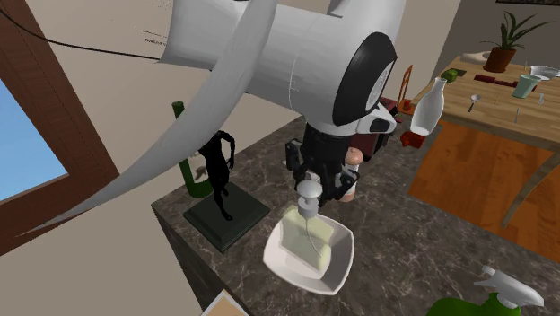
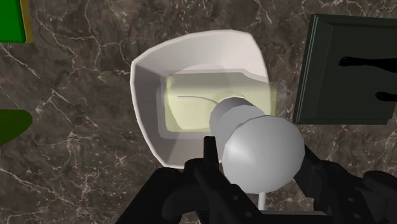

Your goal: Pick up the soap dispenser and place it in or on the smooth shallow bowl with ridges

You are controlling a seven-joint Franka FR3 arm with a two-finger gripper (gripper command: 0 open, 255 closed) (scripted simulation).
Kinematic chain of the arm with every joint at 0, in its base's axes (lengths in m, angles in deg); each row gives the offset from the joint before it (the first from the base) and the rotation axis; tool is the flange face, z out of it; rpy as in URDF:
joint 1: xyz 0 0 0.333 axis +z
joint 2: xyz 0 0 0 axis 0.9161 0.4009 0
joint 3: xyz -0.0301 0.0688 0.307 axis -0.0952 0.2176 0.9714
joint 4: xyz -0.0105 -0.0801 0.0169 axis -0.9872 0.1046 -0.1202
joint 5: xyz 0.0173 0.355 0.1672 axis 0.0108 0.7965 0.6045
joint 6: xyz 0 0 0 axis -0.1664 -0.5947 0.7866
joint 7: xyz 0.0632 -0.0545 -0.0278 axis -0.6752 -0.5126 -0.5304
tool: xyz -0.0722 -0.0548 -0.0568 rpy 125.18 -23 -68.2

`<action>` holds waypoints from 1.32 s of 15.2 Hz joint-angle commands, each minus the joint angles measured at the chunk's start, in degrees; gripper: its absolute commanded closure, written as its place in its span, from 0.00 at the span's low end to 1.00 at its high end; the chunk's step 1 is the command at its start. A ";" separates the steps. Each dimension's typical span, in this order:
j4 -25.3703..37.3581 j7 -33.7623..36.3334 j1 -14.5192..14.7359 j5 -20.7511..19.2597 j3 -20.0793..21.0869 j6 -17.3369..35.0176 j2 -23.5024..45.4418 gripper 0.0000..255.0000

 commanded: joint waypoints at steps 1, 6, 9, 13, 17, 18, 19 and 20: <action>-0.13 0.00 0.02 0.03 0.02 0.14 -0.02 1.00; -0.13 0.00 0.02 0.03 0.02 0.15 -0.02 0.00; -0.13 0.00 0.02 0.03 0.02 0.15 -0.02 0.00; 4.86 0.20 -0.42 -0.82 -0.90 -5.90 -1.03 0.00; 6.26 0.25 -0.51 -1.03 -1.13 -7.44 -1.15 0.00; 6.26 0.25 -0.51 -1.02 -1.13 -7.44 -1.15 0.00; 6.26 0.25 -0.51 -1.02 -1.13 -7.44 -1.15 0.00; 6.26 0.25 -0.51 -1.02 -1.13 -7.44 -1.15 0.00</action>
